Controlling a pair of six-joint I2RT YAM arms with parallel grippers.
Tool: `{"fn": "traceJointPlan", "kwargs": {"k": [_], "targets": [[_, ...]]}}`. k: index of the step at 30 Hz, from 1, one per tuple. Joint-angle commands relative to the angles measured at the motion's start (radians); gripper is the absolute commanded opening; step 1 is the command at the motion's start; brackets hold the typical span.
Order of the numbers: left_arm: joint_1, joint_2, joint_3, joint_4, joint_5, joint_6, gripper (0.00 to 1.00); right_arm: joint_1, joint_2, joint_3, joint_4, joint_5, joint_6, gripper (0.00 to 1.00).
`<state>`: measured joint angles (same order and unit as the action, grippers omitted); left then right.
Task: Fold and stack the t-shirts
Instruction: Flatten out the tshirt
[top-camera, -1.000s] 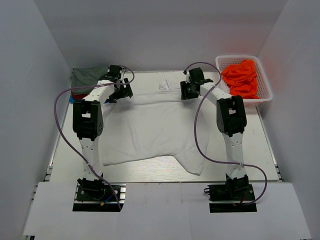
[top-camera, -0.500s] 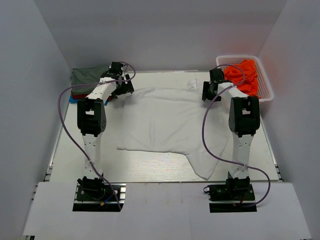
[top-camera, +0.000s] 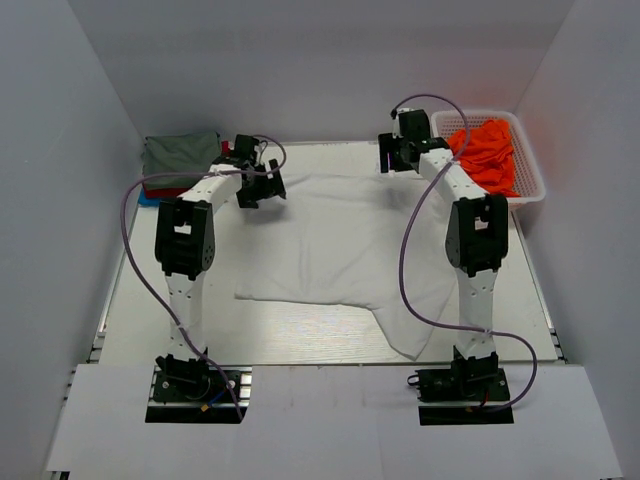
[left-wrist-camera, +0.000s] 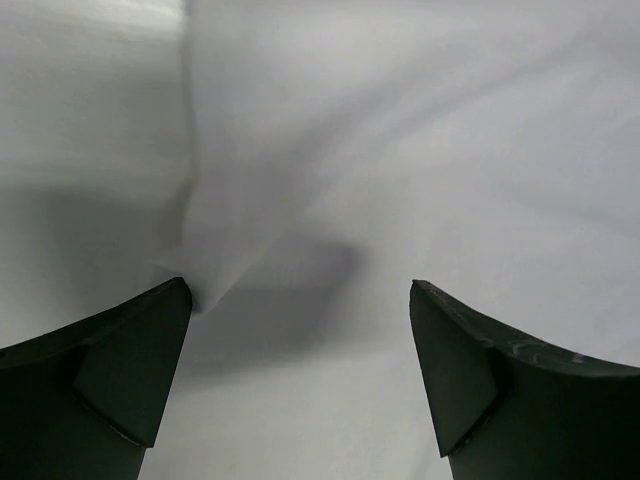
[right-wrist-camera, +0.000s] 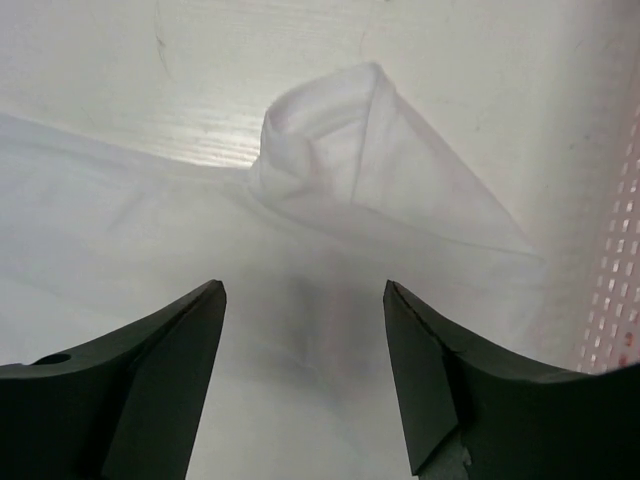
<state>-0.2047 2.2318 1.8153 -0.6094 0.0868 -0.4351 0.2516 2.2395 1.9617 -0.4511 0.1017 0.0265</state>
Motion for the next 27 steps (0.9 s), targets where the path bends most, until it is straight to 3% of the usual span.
{"fn": "traceJointPlan", "kwargs": {"k": [1, 7, 17, 24, 26, 27], "targets": [[-0.035, -0.104, -0.072, 0.025, 0.083, -0.011, 1.00, -0.005, 0.008, -0.024, -0.048, -0.008, 0.024, 0.71], [-0.044, -0.144, -0.244, 0.024, 0.025, -0.045, 1.00, 0.020, -0.262, -0.436, 0.061, -0.017, 0.079, 0.76], [-0.015, -0.309, -0.513, -0.099, -0.168, -0.123, 1.00, 0.126, -0.431, -0.840, 0.038, -0.148, 0.131, 0.78], [-0.015, -0.423, -0.604, -0.137, -0.206, -0.133, 1.00, 0.262, -0.560, -0.991, -0.027, -0.324, 0.219, 0.76], [-0.024, -0.455, -0.574, -0.158, -0.217, -0.133, 1.00, 0.282, -0.596, -0.977, -0.034, -0.312, 0.240, 0.76], [-0.033, -0.455, -0.562, -0.170, -0.217, -0.133, 1.00, 0.279, -0.606, -0.910, -0.053, -0.234, 0.248, 0.76]]}}
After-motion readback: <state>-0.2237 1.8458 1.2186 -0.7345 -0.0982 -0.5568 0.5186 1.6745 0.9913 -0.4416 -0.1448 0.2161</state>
